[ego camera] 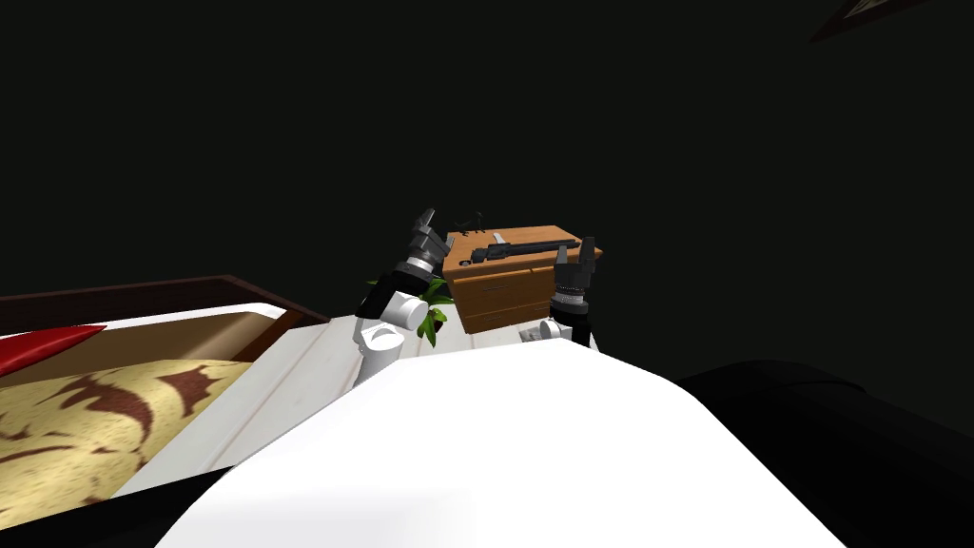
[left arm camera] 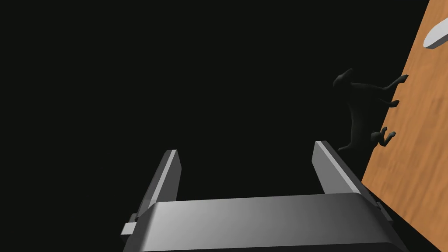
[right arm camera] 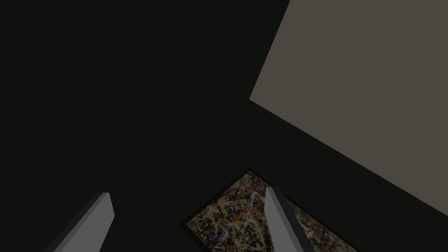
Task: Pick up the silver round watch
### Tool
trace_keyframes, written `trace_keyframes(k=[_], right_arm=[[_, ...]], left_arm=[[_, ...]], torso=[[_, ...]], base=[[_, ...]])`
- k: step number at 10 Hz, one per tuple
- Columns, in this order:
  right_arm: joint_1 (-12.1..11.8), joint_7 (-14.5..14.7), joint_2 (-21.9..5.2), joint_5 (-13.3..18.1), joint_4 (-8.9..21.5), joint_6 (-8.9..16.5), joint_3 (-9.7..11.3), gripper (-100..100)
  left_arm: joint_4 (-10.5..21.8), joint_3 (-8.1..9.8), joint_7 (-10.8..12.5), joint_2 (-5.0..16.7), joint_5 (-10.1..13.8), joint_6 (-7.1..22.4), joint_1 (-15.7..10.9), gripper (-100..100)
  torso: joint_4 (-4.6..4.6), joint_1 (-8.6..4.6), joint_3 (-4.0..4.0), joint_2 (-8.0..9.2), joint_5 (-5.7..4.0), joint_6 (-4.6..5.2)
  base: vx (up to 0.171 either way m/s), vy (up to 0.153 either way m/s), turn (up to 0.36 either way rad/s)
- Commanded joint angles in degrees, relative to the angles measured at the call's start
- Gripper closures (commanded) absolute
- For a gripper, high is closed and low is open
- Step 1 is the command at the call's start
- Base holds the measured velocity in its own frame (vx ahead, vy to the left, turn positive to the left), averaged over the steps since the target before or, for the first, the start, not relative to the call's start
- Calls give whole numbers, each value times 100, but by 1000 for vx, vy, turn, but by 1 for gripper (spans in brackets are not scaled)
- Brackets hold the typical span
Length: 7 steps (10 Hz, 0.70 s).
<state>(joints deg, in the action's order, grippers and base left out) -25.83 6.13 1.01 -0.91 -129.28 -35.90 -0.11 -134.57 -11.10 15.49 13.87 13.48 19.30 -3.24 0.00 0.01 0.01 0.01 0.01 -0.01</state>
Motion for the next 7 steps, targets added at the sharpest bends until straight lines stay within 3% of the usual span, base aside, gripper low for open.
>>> trace_keyframes(k=[1, 3, 4, 6, 7], right_arm=[[0, 0, 0, 0, 0, 0, 0, 0], [0, 0, 0, 0, 0, 0, 0, 0], [0, 0, 0, 0, 0, 0, 0, 0], [0, 0, 0, 0, 0, 0, 0, 0], [0, 0, 0, 0, 0, 0, 0, 0]], left_arm=[[44, -31, 98, 50, 112, 286, -254, -100], [44, -31, 98, 50, 112, 548, -254, -100], [120, -55, 187, 98, 222, 735, -513, -100], [120, -55, 187, 98, 222, 1016, -513, -100], [205, -77, 268, 143, 333, 1196, -770, -100]], torso=[[0, 0, 0, 0, 0, 0], [0, 1, 1, 3, 0, 0], [1, 2, 2, 3, 1, 0], [0, 3, 1, 2, 1, -1], [0, 0, 0, 0, 0, 0]], base=[[-10, 2, -10], [-14, 10, -14], [-12, 16, -17], [-6, 6, -5], [0, 0, 0]])
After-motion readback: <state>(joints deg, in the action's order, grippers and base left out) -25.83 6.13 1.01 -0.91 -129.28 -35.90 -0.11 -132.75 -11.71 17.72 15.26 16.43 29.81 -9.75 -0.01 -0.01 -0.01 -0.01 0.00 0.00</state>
